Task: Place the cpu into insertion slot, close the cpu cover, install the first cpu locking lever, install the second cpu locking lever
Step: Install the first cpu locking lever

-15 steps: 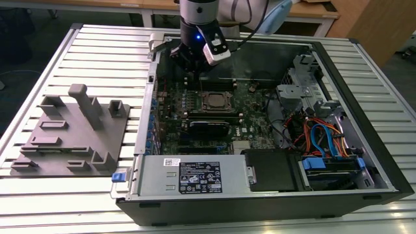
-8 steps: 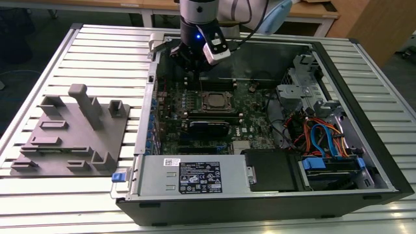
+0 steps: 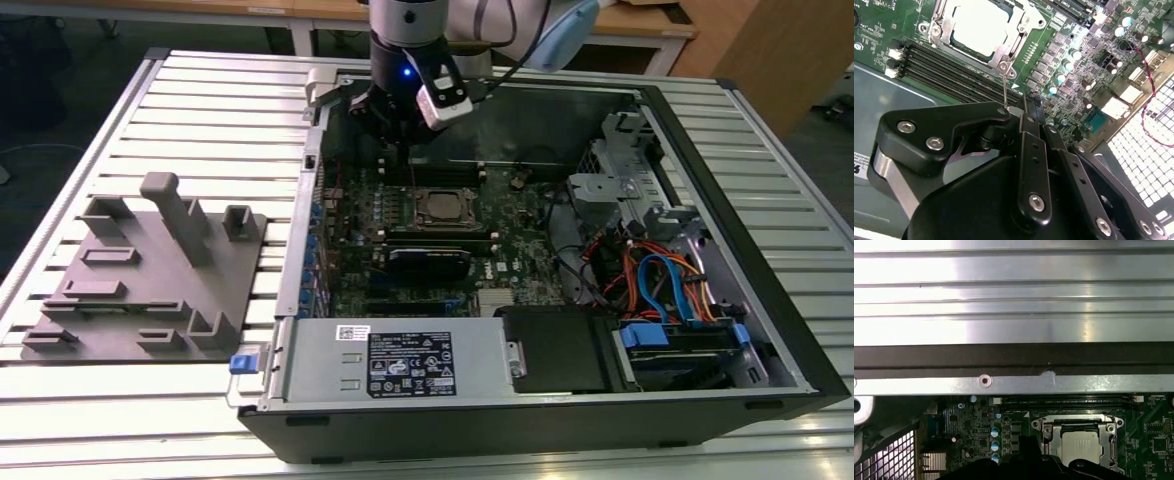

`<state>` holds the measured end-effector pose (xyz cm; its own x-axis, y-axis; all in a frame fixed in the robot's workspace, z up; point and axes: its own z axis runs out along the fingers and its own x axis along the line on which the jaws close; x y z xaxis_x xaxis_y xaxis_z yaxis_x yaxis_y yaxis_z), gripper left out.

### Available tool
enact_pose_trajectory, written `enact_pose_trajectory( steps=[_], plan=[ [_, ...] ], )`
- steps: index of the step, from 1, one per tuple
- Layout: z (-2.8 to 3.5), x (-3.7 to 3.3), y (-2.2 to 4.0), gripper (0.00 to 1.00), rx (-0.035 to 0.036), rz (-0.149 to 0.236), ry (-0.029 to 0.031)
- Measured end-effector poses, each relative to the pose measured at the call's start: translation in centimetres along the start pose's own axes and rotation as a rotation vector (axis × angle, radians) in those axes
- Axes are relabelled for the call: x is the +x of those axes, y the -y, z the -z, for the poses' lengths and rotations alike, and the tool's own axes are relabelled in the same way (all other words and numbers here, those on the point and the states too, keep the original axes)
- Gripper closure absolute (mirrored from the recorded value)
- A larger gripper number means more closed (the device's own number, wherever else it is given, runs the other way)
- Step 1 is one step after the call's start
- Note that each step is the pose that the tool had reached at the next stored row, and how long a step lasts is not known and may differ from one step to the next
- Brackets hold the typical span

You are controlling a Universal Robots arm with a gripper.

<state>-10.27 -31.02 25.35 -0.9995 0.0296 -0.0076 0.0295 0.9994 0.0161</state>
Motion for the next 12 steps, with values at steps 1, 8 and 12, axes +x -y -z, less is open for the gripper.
enact_pose_trajectory(
  steps=[1, 8, 12],
  plan=[
    [0.0, -0.01, -0.03, 0.9, 0.0001, 0.0, 0.0],
    [0.0, -0.09, -0.23, 0.9, 0.0001, 0.0, -0.0001],
    [0.0, -0.09, -0.33, 0.9, 0.0001, 0.0, -0.0001]
  ],
)
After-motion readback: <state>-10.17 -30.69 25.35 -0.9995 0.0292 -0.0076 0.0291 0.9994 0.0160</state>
